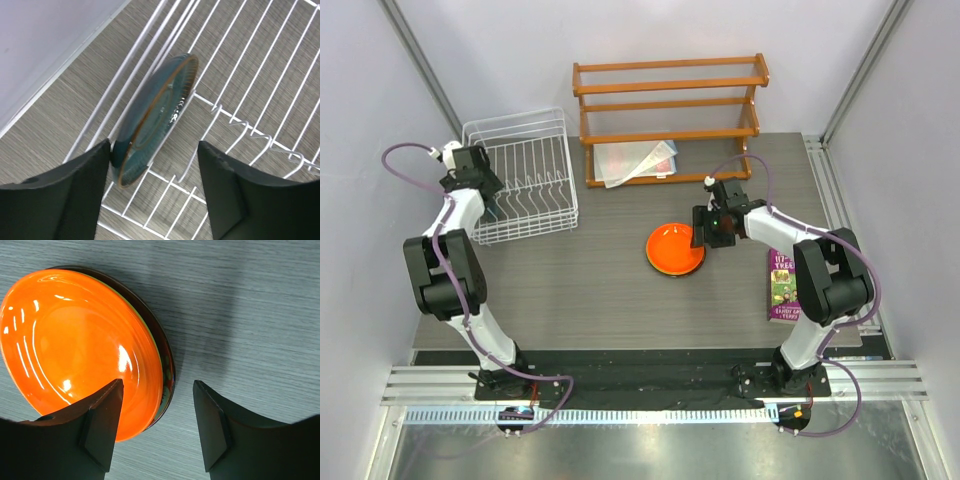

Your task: Unload the plates from the dish rack

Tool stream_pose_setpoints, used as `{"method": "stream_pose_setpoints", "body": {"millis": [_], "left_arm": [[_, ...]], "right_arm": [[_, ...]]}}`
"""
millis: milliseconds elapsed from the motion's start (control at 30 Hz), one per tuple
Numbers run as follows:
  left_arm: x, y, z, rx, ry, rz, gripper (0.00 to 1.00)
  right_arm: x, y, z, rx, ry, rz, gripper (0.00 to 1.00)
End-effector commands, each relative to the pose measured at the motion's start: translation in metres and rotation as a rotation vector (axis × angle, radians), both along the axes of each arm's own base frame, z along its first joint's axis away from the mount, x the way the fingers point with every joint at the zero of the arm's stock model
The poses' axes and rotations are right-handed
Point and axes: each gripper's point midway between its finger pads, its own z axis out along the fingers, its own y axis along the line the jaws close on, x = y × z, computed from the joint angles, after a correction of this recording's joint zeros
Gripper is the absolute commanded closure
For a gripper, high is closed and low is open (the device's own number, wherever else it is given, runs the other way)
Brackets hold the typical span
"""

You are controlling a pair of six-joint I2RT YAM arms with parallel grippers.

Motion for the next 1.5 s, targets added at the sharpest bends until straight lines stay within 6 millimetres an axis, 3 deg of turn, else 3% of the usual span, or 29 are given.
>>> {"method": "stream_pose_setpoints", "body": {"millis": [0, 167, 367, 500, 667, 867, 967, 1467], "left_arm": [[0.020, 0.009, 0.020, 0.029, -0.083, 0.002, 0.34], [0.020, 0.009, 0.008, 0.015, -0.068, 0.008, 0.49], [0.018, 0.010, -0.005, 0.016, -0.043, 0.010, 0.55], [0.017, 0.011, -0.010, 0.017, -0.032, 0.010, 0.66], [0.015, 0.011, -0.015, 0.026, -0.007, -0.002, 0.73], [0.015, 0.008, -0.022, 0.012, 0.011, -0.030, 1.00], [0.017, 0.006, -0.018, 0.022, 0.010, -0.058, 1.00], [0.003, 0.009, 0.046, 0.151, -0.101, -0.092, 1.00]], "right_arm": [[0.017, 0.010, 0.014, 0.031, -0.060, 0.019, 0.37], [0.016, 0.009, 0.012, 0.027, -0.054, 0.018, 0.37], [0.013, 0.009, 0.009, 0.028, -0.046, 0.022, 0.37], [0.014, 0.009, 0.007, 0.028, -0.042, 0.021, 0.37], [0.012, 0.010, 0.006, 0.034, -0.035, 0.026, 0.38], [0.011, 0.010, 0.007, 0.037, -0.037, 0.027, 0.38], [0.010, 0.009, 0.007, 0.033, -0.037, 0.029, 0.38], [0.007, 0.008, 0.009, 0.032, -0.042, 0.030, 0.38]]}}
